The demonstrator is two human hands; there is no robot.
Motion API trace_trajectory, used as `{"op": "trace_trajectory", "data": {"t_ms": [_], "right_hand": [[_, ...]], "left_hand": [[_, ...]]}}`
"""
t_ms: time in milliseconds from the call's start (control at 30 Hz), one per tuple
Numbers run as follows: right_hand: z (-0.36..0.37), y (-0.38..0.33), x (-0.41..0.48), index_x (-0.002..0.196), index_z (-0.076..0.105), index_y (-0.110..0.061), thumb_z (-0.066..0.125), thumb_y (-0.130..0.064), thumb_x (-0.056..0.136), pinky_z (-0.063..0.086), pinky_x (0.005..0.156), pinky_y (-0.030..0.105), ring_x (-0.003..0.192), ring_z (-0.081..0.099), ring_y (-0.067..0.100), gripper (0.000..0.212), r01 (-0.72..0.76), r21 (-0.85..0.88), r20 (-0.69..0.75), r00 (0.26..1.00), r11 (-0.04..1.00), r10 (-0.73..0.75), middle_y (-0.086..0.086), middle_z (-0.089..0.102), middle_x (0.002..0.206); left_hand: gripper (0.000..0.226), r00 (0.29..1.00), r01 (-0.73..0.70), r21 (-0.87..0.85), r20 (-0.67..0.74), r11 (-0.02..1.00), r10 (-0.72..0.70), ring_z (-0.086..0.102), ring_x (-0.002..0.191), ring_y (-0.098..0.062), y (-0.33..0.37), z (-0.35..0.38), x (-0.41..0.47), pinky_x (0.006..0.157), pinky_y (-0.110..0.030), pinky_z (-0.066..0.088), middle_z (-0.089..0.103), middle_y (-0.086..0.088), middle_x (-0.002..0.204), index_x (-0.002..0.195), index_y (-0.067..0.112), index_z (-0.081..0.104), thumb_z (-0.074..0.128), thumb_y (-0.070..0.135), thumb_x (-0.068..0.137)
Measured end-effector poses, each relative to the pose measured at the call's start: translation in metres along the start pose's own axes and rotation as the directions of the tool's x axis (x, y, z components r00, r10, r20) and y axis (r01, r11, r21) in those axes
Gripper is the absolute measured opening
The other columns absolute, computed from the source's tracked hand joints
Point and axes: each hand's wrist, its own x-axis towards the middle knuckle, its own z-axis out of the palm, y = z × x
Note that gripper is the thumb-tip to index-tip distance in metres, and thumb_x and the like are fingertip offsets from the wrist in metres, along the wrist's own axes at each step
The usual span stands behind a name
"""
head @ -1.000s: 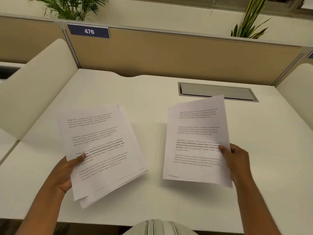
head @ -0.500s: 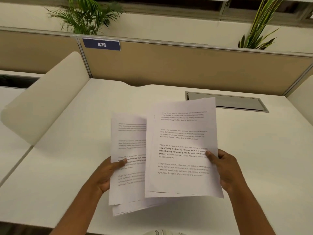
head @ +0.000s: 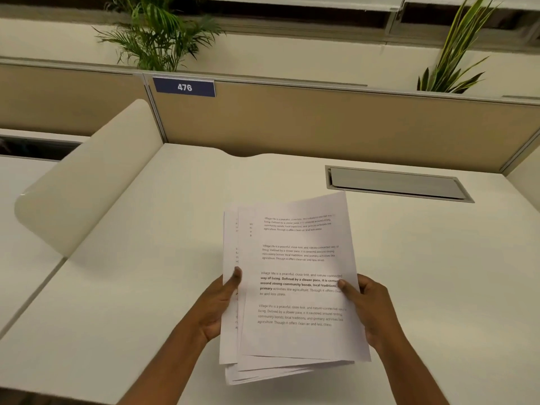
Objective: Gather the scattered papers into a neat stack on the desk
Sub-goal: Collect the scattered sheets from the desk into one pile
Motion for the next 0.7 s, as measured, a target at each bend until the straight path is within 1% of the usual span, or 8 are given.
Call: {"op": "trace_trajectory", "data": {"t_ms": [100, 200, 300, 367, 433, 500, 600, 700], "right_hand": [[0.005, 0.003, -0.002, 0.089, 0.073, -0.021, 0.07, -0.017, 0.087, 0.055, 0.055, 0.026, 0.068, 0.074, 0.017, 0.006, 0.012, -0.006, 0.01, 1.0, 1.0, -0.012, -0.002, 0.078, 0.08], [0.01, 0.008, -0.001, 0.091, 0.071, -0.027, 0.071, -0.018, 0.085, 0.058, 0.063, 0.033, 0.077, 0.073, 0.02, 0.011, 0.027, -0.033, 0.024, 0.999, 0.999, -0.026, -0.003, 0.076, 0.086], [0.01, 0.013, -0.001, 0.113, 0.064, -0.02, 0.069, -0.02, 0.087, 0.059, 0.08, 0.042, 0.091, 0.071, 0.022, 0.026, -0.005, -0.031, 0.106, 0.994, 1.0, 0.009, -0.001, 0.074, 0.102], [0.01, 0.015, -0.001, 0.121, 0.06, -0.018, 0.065, -0.02, 0.09, 0.058, 0.083, 0.045, 0.096, 0.071, 0.023, 0.031, -0.031, 0.004, 0.166, 0.986, 1.0, 0.03, 0.002, 0.073, 0.11], [0.011, 0.017, -0.001, 0.124, 0.055, -0.019, 0.061, -0.021, 0.093, 0.058, 0.083, 0.043, 0.098, 0.07, 0.022, 0.032, -0.025, 0.004, 0.164, 0.986, 1.0, 0.024, 0.003, 0.07, 0.116], [0.013, 0.018, 0.0, 0.127, 0.048, -0.025, 0.059, -0.02, 0.094, 0.055, 0.079, 0.035, 0.1, 0.065, 0.015, 0.035, 0.005, -0.033, 0.12, 0.993, 0.999, -0.001, 0.0, 0.065, 0.12], [0.015, 0.015, 0.0, 0.131, 0.034, -0.035, 0.065, -0.015, 0.09, 0.051, 0.078, 0.029, 0.101, 0.058, 0.004, 0.056, 0.042, 0.012, 0.105, 0.994, 0.999, -0.043, -0.011, 0.059, 0.115], [0.013, 0.009, 0.004, 0.128, 0.043, -0.028, 0.069, -0.011, 0.086, 0.057, 0.069, 0.022, 0.096, 0.067, 0.006, 0.052, 0.111, 0.017, 0.086, 0.99, 0.994, -0.112, -0.009, 0.065, 0.114]], "left_hand": [[0.056, 1.0, -0.006, 0.042, -0.003, 0.999, 0.006, 0.066, 0.109, -0.039, -0.001, 0.003, 0.0, 0.088, -0.055, 0.055, 0.068, -0.02, 0.121, 0.128, 0.008, 0.057, 0.075, 0.021, 0.077], [0.052, 1.0, -0.011, 0.08, -0.017, 0.997, 0.013, 0.068, 0.105, -0.04, -0.002, 0.007, 0.0, 0.083, -0.053, 0.057, 0.07, -0.021, 0.116, 0.125, 0.009, 0.059, 0.076, 0.012, 0.076], [0.051, 0.999, -0.026, 0.1, -0.03, 0.995, 0.029, 0.068, 0.105, -0.04, -0.004, 0.009, 0.001, 0.089, -0.058, 0.054, 0.071, -0.02, 0.116, 0.125, 0.009, 0.059, 0.076, 0.013, 0.076], [0.052, 0.999, -0.032, 0.107, -0.036, 0.994, 0.036, 0.068, 0.105, -0.04, -0.003, 0.009, 0.001, 0.09, -0.059, 0.053, 0.071, -0.02, 0.116, 0.124, 0.009, 0.059, 0.076, 0.015, 0.075], [0.053, 0.998, -0.036, 0.114, -0.047, 0.993, 0.041, 0.068, 0.104, -0.039, -0.003, 0.008, 0.001, 0.09, -0.059, 0.053, 0.071, -0.02, 0.115, 0.124, 0.009, 0.059, 0.077, 0.017, 0.074], [0.053, 0.997, -0.043, 0.119, -0.052, 0.992, 0.05, 0.068, 0.104, -0.04, -0.003, 0.007, 0.002, 0.091, -0.06, 0.052, 0.071, -0.02, 0.115, 0.124, 0.009, 0.059, 0.076, 0.019, 0.074], [0.059, 0.992, -0.105, 0.159, -0.057, 0.982, 0.115, 0.069, 0.102, -0.038, 0.002, 0.008, 0.001, 0.089, -0.059, 0.053, 0.073, -0.018, 0.113, 0.122, 0.011, 0.06, 0.081, 0.027, 0.069], [0.075, 0.97, -0.215, 0.215, -0.068, 0.953, 0.234, 0.072, 0.097, -0.032, 0.014, 0.012, 0.0, 0.078, -0.046, 0.06, 0.076, -0.011, 0.106, 0.116, 0.013, 0.064, 0.09, 0.043, 0.053]]}}
